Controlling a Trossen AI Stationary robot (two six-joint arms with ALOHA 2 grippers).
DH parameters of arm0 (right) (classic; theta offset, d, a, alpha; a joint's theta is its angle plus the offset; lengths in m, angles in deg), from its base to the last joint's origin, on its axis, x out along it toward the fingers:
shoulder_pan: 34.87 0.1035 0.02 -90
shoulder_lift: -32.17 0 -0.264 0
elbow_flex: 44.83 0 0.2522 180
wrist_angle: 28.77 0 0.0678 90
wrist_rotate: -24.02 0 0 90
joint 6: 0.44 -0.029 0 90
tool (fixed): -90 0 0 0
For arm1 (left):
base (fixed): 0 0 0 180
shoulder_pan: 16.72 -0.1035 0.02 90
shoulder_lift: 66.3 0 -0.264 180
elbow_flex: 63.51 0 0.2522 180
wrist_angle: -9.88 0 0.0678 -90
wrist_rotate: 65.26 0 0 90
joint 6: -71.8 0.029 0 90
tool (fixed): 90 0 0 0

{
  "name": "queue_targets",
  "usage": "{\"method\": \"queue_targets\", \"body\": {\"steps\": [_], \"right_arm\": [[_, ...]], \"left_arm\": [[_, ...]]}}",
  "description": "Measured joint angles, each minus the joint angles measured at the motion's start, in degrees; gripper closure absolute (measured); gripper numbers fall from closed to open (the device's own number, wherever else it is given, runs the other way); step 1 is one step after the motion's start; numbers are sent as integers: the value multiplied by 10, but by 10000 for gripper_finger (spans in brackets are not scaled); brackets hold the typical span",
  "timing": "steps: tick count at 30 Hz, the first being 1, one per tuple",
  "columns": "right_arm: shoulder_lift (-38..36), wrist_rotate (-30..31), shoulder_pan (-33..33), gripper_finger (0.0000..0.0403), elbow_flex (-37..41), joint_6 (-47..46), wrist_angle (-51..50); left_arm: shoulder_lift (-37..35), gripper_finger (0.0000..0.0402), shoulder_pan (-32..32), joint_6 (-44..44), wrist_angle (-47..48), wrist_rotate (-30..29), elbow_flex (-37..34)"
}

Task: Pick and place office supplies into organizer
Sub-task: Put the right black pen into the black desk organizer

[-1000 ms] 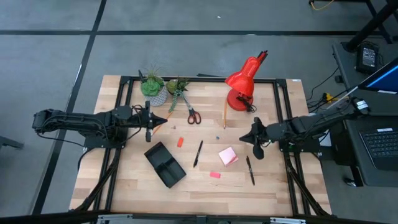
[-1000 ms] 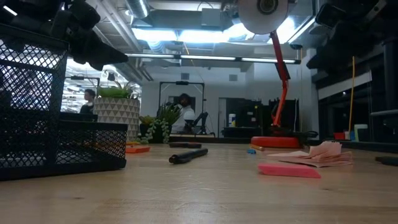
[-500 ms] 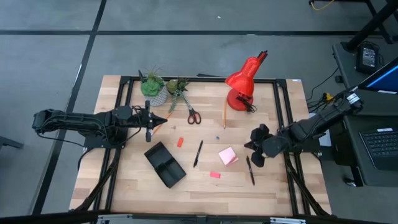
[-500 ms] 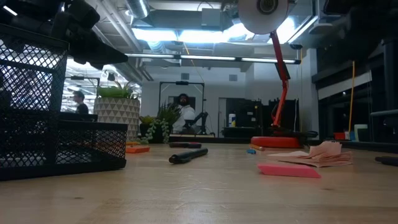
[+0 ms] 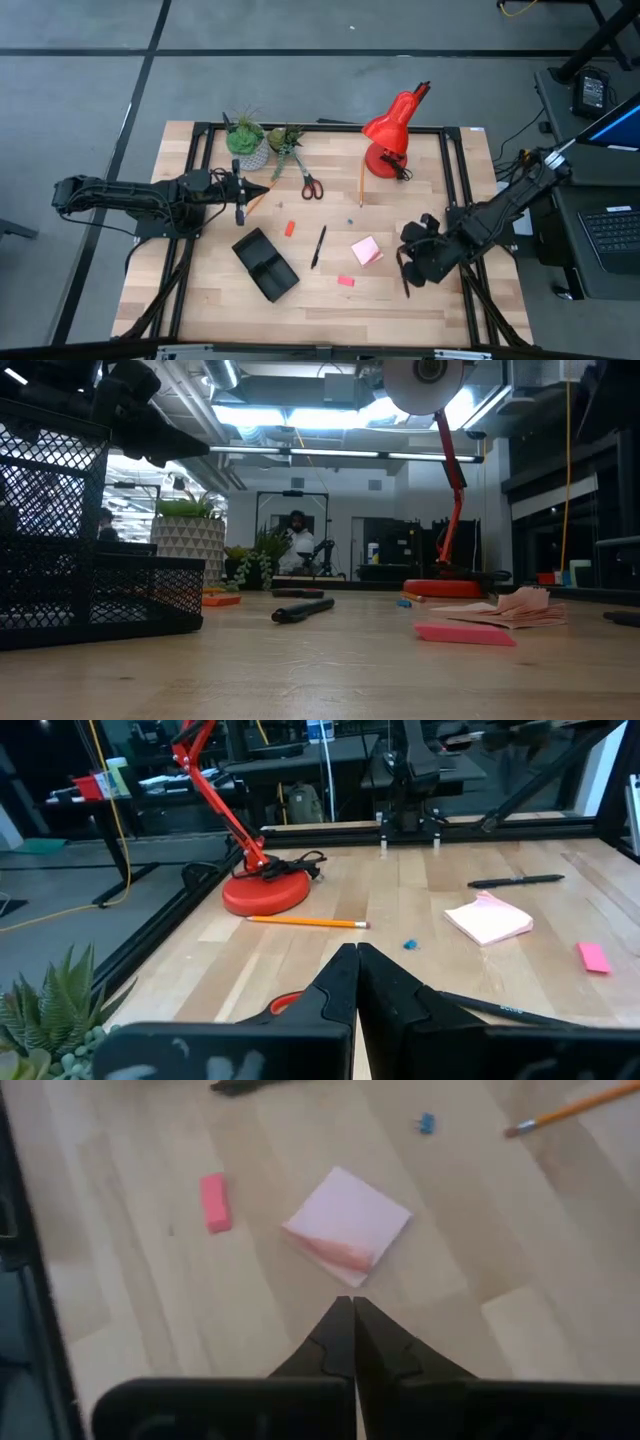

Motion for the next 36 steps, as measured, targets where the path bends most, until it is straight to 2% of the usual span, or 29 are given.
{"method": "queue_targets", "body": {"steps": [13,24,29,36], "right_arm": [[59,-2,86,402,-7,-173,-33],[76,-56,88,378,-6,-303,-27],[96,-56,88,353,-6,-330,-27],[149,-56,82,287,-6,-335,-32]], "left_arm": [[0,400,0,-2,-15,0,0],[0,398,0,17,-52,-1,0],[0,398,0,18,-52,-1,0],[0,398,0,18,-52,0,0]]}}
